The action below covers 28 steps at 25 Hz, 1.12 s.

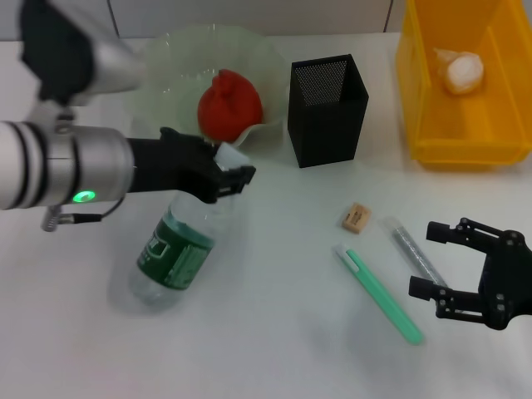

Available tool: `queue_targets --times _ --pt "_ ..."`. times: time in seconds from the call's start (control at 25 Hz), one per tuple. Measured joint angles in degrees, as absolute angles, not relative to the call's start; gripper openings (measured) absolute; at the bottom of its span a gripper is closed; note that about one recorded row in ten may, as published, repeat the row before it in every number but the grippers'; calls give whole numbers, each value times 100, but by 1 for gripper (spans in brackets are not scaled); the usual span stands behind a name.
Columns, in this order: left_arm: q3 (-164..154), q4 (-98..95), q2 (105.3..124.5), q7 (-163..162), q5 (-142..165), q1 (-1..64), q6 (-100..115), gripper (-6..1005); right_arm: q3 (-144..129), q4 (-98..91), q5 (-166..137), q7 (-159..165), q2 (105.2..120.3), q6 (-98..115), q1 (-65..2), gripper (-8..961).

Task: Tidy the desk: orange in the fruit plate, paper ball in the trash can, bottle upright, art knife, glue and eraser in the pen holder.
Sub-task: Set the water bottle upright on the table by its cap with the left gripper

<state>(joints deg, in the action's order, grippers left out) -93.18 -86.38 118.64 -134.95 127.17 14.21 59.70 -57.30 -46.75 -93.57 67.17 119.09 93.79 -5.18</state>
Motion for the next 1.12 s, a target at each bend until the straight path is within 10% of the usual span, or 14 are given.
queue_targets --times 1.12 --pt "-8014 -6950 11870 -9090 8933 969 6160 537 -5732 -4740 -9481 6965 11893 9502 -625 838"
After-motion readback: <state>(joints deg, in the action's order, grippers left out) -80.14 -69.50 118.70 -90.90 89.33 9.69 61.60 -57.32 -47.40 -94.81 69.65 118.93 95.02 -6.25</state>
